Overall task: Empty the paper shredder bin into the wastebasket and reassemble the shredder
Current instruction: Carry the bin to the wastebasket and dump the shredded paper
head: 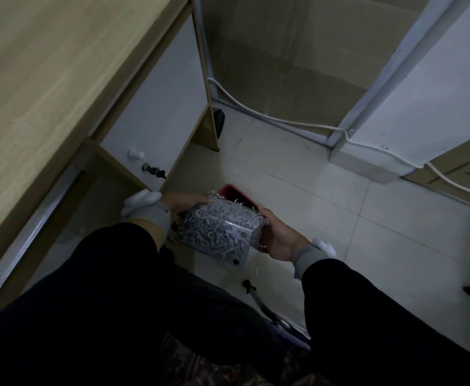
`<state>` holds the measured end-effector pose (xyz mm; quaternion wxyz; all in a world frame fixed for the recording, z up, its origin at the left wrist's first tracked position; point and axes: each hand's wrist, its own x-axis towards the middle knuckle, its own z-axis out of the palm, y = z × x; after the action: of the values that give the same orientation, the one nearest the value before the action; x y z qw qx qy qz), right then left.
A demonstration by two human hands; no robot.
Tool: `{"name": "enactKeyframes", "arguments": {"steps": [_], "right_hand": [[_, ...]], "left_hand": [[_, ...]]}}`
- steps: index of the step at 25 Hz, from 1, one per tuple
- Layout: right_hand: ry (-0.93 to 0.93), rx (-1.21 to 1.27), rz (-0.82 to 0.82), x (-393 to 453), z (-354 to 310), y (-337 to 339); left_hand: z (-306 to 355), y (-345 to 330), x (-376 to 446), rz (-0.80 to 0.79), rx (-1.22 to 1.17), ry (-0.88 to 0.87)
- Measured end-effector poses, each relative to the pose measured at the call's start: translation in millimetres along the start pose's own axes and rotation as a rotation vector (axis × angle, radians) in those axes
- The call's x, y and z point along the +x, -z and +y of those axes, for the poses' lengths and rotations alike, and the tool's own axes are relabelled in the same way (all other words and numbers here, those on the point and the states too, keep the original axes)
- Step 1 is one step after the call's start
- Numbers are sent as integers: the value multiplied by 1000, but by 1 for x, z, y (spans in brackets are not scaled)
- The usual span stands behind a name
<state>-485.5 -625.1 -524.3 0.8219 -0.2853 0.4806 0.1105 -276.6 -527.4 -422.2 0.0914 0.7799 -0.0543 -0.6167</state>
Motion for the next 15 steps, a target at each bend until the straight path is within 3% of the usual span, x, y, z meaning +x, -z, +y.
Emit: {"name": "enactKeyframes", "arguments": {"steps": [7, 15], "right_hand": [[51, 40, 0, 3, 2, -1], [34, -6, 167, 10, 3, -5]], "left_hand": [[-6, 5, 2, -38, -6, 15], [-4, -6, -5, -25, -36, -2]]}}
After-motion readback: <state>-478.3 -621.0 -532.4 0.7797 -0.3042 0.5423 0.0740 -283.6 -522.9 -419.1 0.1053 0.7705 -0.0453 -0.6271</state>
